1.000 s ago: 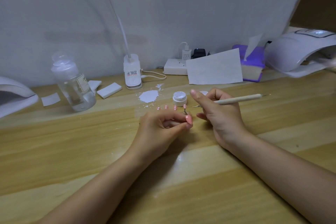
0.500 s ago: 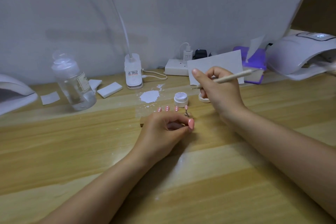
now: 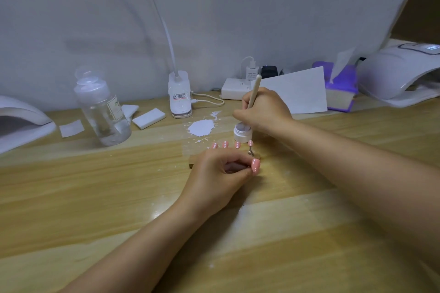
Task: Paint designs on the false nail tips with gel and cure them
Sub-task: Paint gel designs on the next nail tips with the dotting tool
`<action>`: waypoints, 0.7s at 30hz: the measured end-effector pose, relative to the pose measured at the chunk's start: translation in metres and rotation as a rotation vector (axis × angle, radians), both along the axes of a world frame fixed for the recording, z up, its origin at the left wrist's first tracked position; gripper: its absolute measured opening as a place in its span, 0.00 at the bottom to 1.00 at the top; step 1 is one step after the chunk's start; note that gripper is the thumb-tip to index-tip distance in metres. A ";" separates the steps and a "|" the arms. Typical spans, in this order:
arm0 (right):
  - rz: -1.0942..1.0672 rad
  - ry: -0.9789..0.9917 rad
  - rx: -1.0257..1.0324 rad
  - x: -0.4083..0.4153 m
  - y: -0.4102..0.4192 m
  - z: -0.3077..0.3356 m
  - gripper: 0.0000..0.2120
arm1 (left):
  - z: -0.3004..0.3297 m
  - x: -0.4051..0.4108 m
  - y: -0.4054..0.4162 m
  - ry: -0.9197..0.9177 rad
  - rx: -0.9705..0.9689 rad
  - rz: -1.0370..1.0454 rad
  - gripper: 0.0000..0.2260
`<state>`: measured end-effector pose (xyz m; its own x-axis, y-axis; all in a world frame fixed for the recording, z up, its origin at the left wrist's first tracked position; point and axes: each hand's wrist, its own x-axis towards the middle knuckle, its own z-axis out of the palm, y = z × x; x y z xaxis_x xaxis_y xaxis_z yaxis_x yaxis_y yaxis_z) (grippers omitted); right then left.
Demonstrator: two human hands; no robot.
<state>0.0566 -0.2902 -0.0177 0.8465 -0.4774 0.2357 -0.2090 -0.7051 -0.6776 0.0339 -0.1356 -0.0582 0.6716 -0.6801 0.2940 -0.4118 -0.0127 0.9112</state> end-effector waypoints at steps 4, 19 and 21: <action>-0.012 -0.013 -0.006 0.000 -0.001 -0.001 0.12 | 0.000 0.000 0.000 0.010 -0.002 -0.002 0.04; 0.020 -0.113 0.077 -0.008 0.000 0.000 0.14 | 0.005 -0.003 0.002 0.002 0.013 -0.012 0.09; -0.017 -0.285 0.209 -0.015 0.001 0.004 0.17 | 0.006 -0.003 0.002 0.001 0.019 -0.014 0.10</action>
